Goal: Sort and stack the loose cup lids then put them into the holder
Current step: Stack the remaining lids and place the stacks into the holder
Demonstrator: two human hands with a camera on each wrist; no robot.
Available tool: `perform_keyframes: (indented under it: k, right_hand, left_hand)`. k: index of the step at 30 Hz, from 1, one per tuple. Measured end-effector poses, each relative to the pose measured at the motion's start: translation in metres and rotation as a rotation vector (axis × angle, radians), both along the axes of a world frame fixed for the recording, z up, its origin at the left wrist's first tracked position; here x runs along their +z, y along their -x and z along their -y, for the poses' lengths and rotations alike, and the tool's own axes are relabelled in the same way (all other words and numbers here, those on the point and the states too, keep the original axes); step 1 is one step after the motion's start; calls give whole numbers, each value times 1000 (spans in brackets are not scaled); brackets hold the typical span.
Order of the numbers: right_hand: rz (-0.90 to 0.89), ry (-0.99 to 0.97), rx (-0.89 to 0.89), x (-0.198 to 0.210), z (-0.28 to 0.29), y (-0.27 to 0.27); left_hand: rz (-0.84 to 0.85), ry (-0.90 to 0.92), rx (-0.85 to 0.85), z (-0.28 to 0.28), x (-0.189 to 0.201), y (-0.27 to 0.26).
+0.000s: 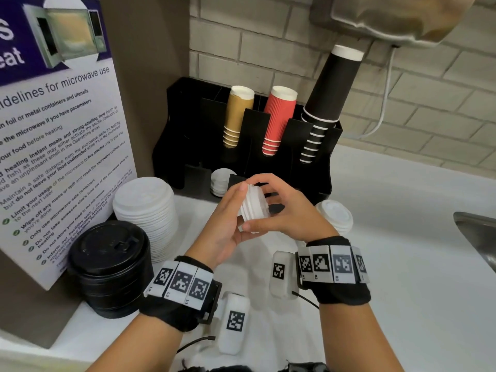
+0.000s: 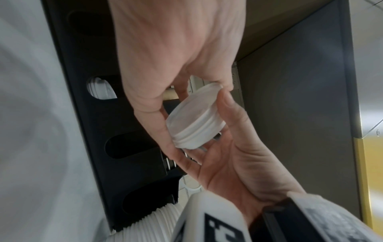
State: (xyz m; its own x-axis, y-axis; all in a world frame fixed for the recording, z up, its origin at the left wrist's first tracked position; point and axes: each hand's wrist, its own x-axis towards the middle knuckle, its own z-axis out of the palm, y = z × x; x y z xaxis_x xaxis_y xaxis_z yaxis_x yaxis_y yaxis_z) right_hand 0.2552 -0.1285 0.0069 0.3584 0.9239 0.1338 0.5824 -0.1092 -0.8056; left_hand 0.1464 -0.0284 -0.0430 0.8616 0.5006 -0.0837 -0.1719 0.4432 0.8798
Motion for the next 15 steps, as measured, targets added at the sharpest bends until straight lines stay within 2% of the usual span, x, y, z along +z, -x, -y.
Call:
perform_keyframes:
  k: [6, 10, 13, 15]
  right_hand:
    - [63, 10, 52, 6, -18, -1]
    - [83, -38, 29, 27, -53, -20]
    - [253, -55, -81, 34, -99, -37]
    - [360, 78, -113, 29, -128, -43]
  left_hand:
    - [18, 38, 68, -8, 2, 0]
    - [-15, 162, 233, -17, 1, -2]
    - [-116, 223, 341, -21, -7, -4]
    - [-170, 236, 360, -21, -12, -4]
